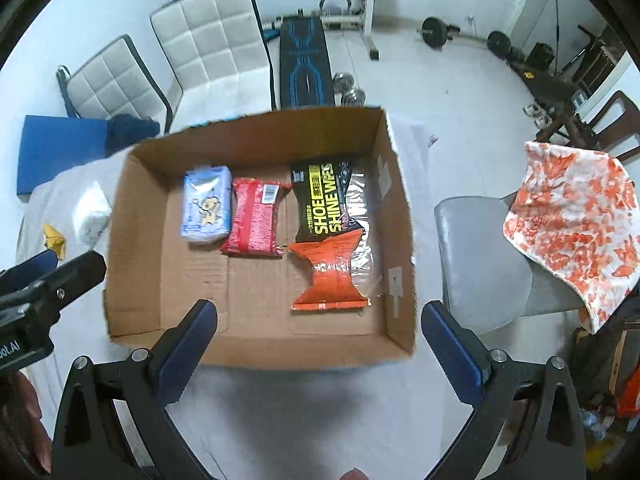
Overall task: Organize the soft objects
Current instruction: 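Withdraw both tools from the box toward the white pouch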
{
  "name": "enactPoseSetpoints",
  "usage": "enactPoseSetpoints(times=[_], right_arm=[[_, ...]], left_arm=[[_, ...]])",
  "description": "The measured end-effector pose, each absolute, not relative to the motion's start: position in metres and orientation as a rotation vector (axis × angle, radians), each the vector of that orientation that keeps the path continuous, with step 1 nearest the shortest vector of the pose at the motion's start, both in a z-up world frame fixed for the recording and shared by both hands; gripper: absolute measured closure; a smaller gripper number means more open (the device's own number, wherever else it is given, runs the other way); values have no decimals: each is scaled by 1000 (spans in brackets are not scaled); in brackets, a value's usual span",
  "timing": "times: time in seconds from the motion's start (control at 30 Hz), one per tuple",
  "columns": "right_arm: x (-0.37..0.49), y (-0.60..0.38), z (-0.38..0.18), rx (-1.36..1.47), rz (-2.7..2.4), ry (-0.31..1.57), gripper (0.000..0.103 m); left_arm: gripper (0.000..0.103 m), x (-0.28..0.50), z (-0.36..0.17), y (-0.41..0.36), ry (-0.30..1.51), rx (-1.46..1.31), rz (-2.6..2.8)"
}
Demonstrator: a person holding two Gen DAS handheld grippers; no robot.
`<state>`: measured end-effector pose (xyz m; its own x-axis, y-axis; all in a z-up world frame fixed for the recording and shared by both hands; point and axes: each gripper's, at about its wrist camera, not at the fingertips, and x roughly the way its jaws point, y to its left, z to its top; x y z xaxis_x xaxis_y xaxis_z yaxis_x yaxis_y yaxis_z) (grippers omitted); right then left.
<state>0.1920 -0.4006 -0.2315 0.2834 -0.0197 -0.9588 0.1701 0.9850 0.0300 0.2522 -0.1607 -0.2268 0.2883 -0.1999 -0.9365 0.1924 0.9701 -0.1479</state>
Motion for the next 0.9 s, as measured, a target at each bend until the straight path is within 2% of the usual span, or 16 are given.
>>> enactPoseSetpoints(times=[0.3, 0.5, 0.7, 0.9], right_arm=[[138, -394, -170, 157, -128, 1191, 0], [120, -385, -154, 164, -118, 1182, 0], [126, -362, -143, 185, -74, 1181, 0], [157, -313, -141, 176, 16, 1190, 0]], left_arm=[[2, 207, -177, -149, 1165, 3, -273], [2, 192, -162, -136, 1144, -15, -275], [2, 193, -160, -109, 1137, -50, -240], [2, 209, -157, -48, 1124, -88, -129]])
